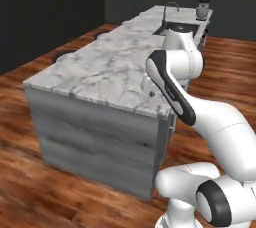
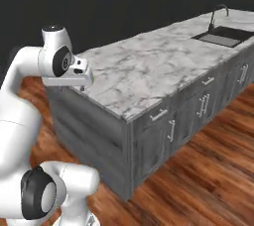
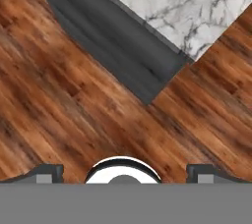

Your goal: Navigate to the stove.

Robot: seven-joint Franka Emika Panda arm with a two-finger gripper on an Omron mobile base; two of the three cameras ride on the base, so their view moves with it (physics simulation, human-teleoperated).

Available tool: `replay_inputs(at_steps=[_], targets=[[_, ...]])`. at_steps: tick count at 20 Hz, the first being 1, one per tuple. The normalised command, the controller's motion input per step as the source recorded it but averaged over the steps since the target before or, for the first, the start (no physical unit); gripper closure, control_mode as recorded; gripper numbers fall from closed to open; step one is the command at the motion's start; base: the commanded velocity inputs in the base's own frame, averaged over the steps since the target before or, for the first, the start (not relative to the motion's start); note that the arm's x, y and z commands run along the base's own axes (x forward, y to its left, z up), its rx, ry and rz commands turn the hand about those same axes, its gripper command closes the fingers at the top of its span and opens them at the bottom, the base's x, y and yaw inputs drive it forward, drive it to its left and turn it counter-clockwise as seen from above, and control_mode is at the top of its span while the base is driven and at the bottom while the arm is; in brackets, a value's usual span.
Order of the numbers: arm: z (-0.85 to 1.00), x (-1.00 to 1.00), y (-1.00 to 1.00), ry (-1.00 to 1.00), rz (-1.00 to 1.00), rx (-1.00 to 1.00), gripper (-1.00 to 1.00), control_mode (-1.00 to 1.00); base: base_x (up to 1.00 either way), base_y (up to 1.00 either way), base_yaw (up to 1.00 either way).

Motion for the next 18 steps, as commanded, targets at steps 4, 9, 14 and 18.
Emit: replay_inputs(at_steps=[4,9,14,18], targets=[[0.0,0.0,0.0,0.0,0.0,0.0,-1.0,1.0,0.0,-0.07,-0.96],[0.0,0.0,0.0,0.0,0.0,0.0,-1.0,1.0,0.12,-0.25,-0.93],[0.0,0.0,0.0,0.0,0.0,0.0,-1.0,1.0,0.42,-0.33,-0.85],[0.0,0.0,0.0,0.0,0.0,0.0,-1.0,1.0,0.91,-0.25,-0.61]])
